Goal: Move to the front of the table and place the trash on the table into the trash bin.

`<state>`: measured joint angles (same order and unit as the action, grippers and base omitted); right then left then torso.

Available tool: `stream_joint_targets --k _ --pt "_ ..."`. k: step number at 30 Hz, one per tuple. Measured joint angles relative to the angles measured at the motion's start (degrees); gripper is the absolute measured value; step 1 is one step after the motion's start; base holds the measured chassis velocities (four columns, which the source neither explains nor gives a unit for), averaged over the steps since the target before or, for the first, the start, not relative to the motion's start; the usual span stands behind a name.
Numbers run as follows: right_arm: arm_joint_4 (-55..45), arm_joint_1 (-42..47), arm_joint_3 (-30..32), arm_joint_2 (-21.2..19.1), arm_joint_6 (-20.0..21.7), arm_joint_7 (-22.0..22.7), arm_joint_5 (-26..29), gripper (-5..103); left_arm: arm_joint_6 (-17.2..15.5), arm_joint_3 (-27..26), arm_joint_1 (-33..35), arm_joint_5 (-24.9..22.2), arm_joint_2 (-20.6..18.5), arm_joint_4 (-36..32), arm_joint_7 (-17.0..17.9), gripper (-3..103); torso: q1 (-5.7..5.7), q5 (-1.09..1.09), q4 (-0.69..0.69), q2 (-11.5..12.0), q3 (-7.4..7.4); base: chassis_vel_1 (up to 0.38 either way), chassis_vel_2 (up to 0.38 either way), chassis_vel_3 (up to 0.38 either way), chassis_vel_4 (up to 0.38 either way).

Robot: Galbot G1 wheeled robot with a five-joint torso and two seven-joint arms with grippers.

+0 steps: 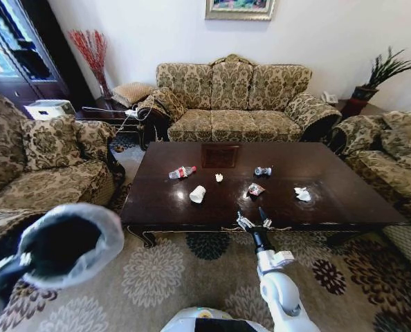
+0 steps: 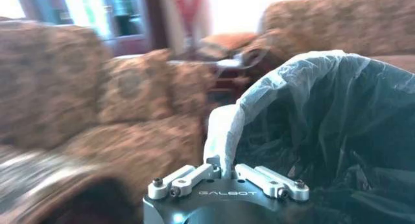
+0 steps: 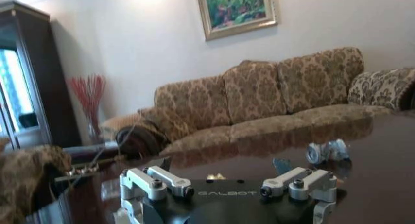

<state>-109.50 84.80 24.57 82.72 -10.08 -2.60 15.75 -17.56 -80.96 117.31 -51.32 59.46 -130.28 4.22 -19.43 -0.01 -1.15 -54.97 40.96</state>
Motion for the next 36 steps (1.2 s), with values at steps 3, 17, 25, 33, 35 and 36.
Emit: stream_joint_targets --k 3,17,25,33,35,36 --pt "0.36 -0.11 -0.42 -0.4 -0.54 0.4 -0.4 100 -2.09 1.27 -4.31 -2.86 -6.76 0.41 1.14 0 0.0 0.01 0.01 0.0 0.0 0.0 0.0 0.0 0.0" --pt "2.79 -4.48 -4.81 -0.94 -1.51 -4.67 -1.49 100 -4.4 5.93 -11.76 -8.72 -21.95 5.16 2.35 0 0.0 0.01 -0.01 0.0 0.0 0.0 0.0 0.0 0.0" --pt "1.98 -4.34 -5.38 -0.66 -0.43 -4.84 -1.95 100 -3.99 6.65 -12.18 -8.97 -23.48 6.39 1.89 0 0.02 0.0 -0.02 0.0 -0.02 -0.035 0.047 0.044 -0.04" --pt "4.16 -5.51 -8.44 0.52 -1.39 -1.23 -2.74 100 -3.92 6.34 -11.68 -8.94 -23.65 6.01 1.79 0 -0.04 0.01 0.0 0.01 0.0 -0.113 0.081 0.104 -0.101" --pt "4.92 -5.9 -9.37 1.21 -0.89 -0.29 -3.13 100 -3.87 6.07 -11.43 -8.9 -23.53 5.58 1.76 0 -0.05 0.02 0.0 0.01 0.01 -0.077 0.028 0.06 -0.053" --pt "5.14 -6.09 -9.5 1.43 -0.05 -0.45 -3.42 100 -3.86 6.0 -11.35 -8.89 -23.54 5.31 1.69 0 -0.04 0.02 0.0 0.01 0.01 0.0 0.0 0.0 0.0"
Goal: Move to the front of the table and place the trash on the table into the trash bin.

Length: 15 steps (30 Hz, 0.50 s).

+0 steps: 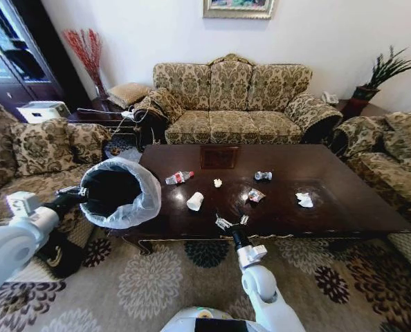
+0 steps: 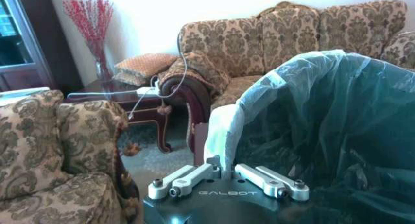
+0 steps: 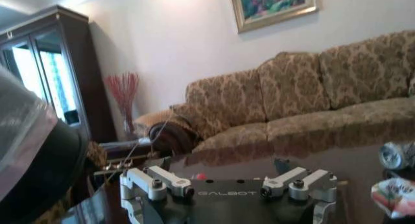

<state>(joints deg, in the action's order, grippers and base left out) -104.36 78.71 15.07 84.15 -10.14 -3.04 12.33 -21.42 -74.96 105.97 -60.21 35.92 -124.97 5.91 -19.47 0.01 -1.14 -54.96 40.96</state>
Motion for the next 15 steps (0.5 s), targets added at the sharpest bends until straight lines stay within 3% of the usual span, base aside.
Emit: stream_joint_targets --k 15 --pt "3.21 -1.32 -1.13 2.59 0.45 1.32 0.48 100 -0.53 0.39 -0.49 0.28 -0.83 -1.29 0.21 0 0.04 0.01 -0.01 -0.01 -0.02 0.009 0.018 -0.017 -0.017"
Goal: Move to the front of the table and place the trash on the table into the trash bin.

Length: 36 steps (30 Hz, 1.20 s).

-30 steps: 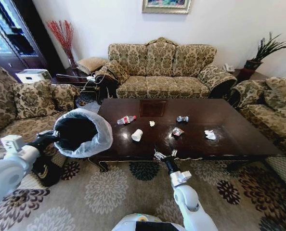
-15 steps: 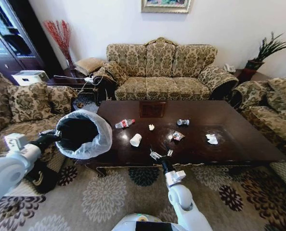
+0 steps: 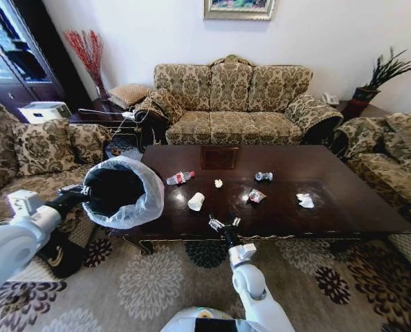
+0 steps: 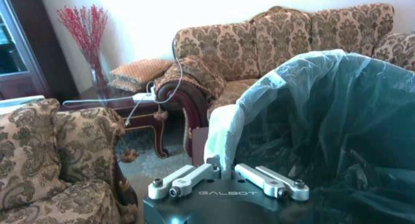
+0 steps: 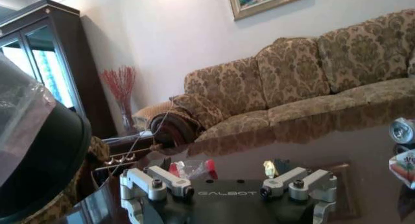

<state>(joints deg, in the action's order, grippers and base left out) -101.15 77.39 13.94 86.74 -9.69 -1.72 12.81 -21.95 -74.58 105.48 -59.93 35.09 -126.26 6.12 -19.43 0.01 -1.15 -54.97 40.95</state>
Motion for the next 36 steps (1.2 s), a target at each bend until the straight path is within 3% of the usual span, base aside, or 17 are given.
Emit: stream_joint_targets --k 7,12,18,33,36 --pt "3.45 -2.0 0.07 1.22 -0.96 1.12 -0.28 100 -0.09 0.84 -0.42 0.09 0.35 0.11 -0.03 0 0.0 -0.06 0.0 0.0 0.0 0.128 0.146 -0.115 -0.148" --pt "9.5 -6.16 -0.2 3.13 -1.38 2.59 -3.41 100 -0.06 1.16 -0.35 0.28 0.55 0.13 -0.02 0 0.0 -0.03 -0.03 0.0 0.0 0.11 0.101 -0.077 -0.086" --pt "14.07 -10.78 0.38 5.45 2.32 8.51 -8.53 100 -0.02 1.15 -0.49 0.27 0.32 -0.09 -0.14 0 -0.01 0.04 0.02 0.0 0.01 0.005 0.003 0.001 0.001" --pt "21.64 -16.87 -1.38 5.47 5.9 8.45 -9.19 103 0.0 1.54 -0.49 0.46 1.63 -0.65 -0.03 0 0.01 -0.02 -0.01 0.0 0.0 -0.013 -0.005 0.002 0.001" --pt "22.62 -17.96 -1.54 5.45 7.72 8.66 -9.36 90 0.03 1.72 -0.54 0.5 1.87 -0.66 0.02 0 -0.01 -0.02 0.0 0.0 0.01 0.0 0.0 0.0 0.0"
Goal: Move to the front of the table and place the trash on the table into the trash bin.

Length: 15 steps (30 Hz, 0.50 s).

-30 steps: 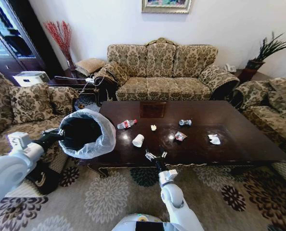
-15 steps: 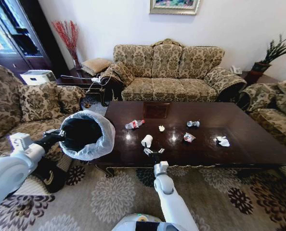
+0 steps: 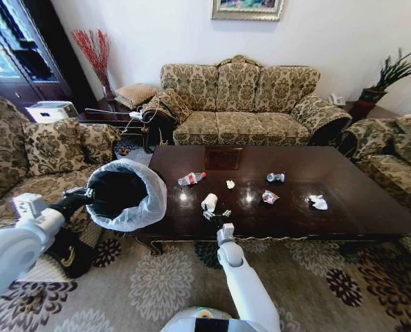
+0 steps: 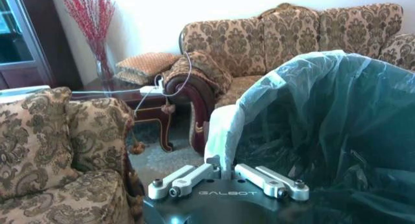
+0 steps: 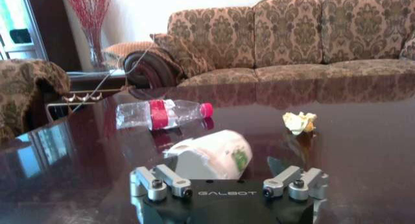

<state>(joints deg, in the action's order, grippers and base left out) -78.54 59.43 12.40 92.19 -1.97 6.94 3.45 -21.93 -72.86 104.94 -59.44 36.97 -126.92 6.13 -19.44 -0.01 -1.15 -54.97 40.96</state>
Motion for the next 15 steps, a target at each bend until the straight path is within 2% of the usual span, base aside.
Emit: stream_joint_targets --k 1,4,6,7,9,12,13,15 --pt "0.0 0.0 0.0 0.0 0.0 0.0 0.0 90 0.0 0.0 0.0 0.0 0.0 0.0 0.0 0 0.0 0.0 0.0 0.0 0.0 0.0 0.0 0.0 0.0" --pt "0.37 -0.48 -0.19 -0.01 0.55 0.06 0.13 74 0.14 0.35 -0.24 0.06 0.04 0.08 0.26 0 0.01 0.02 0.0 0.0 0.0 0.0 0.0 0.0 0.0" --pt "0.49 -0.55 -0.2 -0.02 0.59 0.05 0.17 74 0.16 0.48 -0.33 0.07 0.03 0.13 0.31 0 0.01 0.02 -0.01 0.0 -0.01 0.0 0.0 0.0 0.0" --pt "0.71 -0.62 -0.22 -0.02 0.6 -0.02 0.2 63 0.16 0.79 -0.5 0.08 0.0 0.21 0.36 0 0.01 0.02 -0.01 0.0 -0.01 0.0 0.0 0.0 0.0" --pt "0.8 -0.64 -0.23 -0.02 0.6 -0.06 0.22 63 0.16 0.96 -0.59 0.09 -0.02 0.22 0.37 0 0.01 0.02 -0.01 0.0 -0.01 0.0 0.0 0.0 0.0" --pt "1.3 -0.92 0.01 -0.09 0.59 -0.18 0.35 46 0.16 1.89 -1.21 0.16 -0.11 0.25 0.52 0 0.01 0.02 -0.01 0.0 0.0 0.0 0.0 0.0 0.0" --pt "1.3 -0.92 0.01 -0.09 0.59 -0.18 0.35 46 0.16 1.89 -1.21 0.16 -0.11 0.25 0.52 0 0.01 0.02 -0.01 0.0 0.0 0.0 0.0 0.0 0.0" --pt "1.83 -1.24 0.27 -0.28 0.59 -0.32 0.54 35 0.16 2.39 -1.49 0.25 -0.18 0.35 0.58 0 0.01 0.02 0.0 0.0 0.0 0.0 0.0 0.0 0.0"
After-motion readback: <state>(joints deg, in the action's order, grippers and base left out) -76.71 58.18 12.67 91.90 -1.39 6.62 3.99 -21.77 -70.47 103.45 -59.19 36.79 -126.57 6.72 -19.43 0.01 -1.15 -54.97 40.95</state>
